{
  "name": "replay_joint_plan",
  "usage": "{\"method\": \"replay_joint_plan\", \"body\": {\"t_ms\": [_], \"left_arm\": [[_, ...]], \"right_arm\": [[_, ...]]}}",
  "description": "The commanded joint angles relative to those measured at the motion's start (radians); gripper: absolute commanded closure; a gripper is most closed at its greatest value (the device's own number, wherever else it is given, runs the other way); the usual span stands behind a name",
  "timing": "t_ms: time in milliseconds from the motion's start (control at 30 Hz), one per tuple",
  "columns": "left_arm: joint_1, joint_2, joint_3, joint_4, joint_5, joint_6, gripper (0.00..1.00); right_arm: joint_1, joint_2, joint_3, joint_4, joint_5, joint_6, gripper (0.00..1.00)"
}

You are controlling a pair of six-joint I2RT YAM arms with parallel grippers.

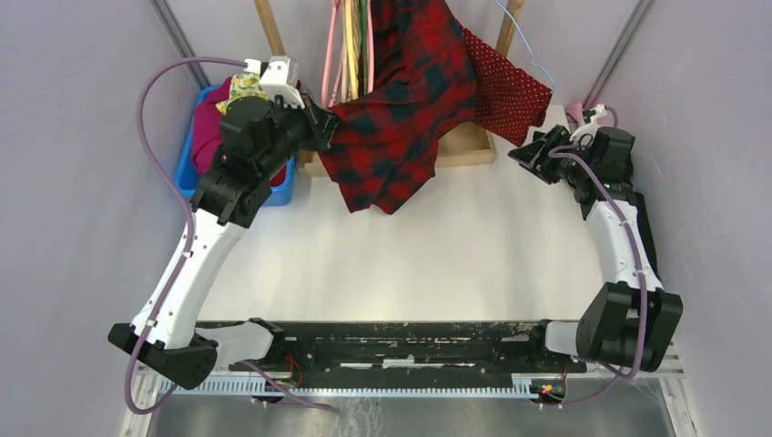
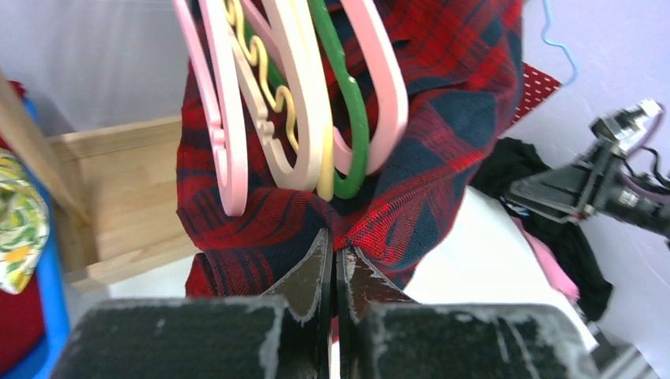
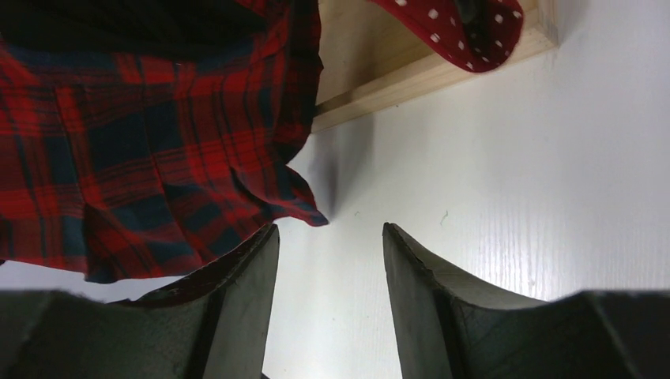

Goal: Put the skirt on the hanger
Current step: Adjust the skirt on the hanger.

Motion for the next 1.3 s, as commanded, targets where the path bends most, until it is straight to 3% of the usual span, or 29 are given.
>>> {"method": "replay_joint_plan", "body": {"t_ms": [0, 267, 533, 867, 1267], "left_arm": [[0.005, -0.036, -0.025, 0.051, 0.167, -0.100, 0.97], [0.001, -0.067, -0.158, 0.190, 0.361, -0.216, 0.97], [-0.055, -0.128, -0.238, 0.274, 0.450, -0.287, 0.97], [-0.143, -0.165, -0.392, 0.411, 0.476, -0.371, 0.97], [-0.246, -0.188, -0.511, 0.412, 0.409, -0.353, 0.97]], "right_arm": [[0.027, 0.031, 0.098, 0.107, -0.020, 0.040, 0.44], [0.067, 0.081, 0.199, 0.106, -0.003, 0.054, 0.45], [0.072, 0.131, 0.243, 0.079, 0.024, 0.028, 0.46], [0.140, 0.220, 0.244, 0.142, 0.033, 0.060, 0.47], [0.181, 0.232, 0.272, 0.120, 0.059, 0.046, 0.47]]}}
